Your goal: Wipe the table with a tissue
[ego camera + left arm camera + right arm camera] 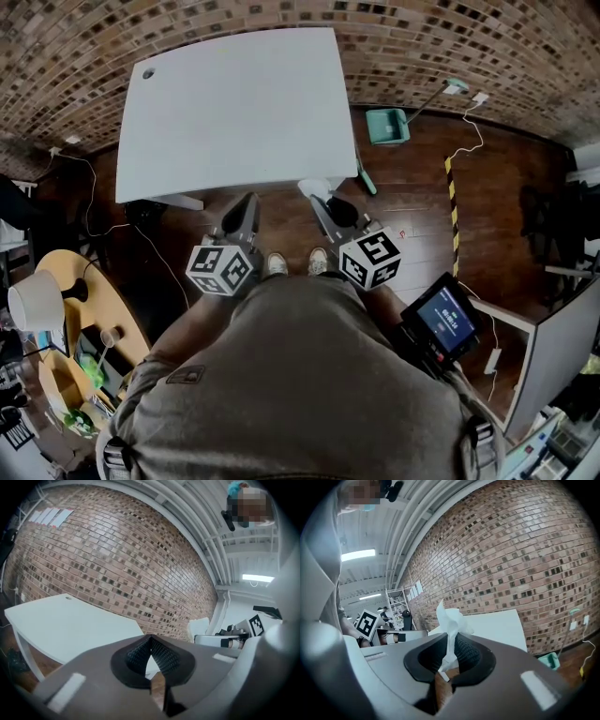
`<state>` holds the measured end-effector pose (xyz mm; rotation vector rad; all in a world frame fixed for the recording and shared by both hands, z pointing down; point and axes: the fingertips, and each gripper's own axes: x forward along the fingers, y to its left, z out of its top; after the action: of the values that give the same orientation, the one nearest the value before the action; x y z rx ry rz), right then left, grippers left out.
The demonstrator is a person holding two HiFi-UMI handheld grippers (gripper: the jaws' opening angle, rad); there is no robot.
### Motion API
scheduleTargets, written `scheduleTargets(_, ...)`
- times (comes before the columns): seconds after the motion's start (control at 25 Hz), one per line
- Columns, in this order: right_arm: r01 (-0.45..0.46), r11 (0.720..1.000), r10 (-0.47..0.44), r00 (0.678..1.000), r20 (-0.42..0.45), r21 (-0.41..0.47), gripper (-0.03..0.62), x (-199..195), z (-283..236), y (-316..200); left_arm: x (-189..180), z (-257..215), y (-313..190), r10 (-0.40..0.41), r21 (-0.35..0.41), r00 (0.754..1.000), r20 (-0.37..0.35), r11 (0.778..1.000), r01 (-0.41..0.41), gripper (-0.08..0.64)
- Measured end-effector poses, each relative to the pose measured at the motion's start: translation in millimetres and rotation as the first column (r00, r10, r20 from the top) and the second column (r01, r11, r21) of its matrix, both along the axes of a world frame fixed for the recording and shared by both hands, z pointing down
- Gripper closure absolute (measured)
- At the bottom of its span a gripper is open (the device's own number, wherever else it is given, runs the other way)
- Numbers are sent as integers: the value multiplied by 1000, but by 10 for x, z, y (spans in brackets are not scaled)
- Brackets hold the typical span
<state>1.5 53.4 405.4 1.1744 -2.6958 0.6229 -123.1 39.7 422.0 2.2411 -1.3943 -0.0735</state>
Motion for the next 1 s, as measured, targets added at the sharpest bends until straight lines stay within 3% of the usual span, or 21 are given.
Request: scheduleTargets(1.0, -22, 1000, 22, 1000, 7, 6, 541, -95, 38, -31, -104, 42, -4, 8, -14, 1000, 6, 1000, -8, 558)
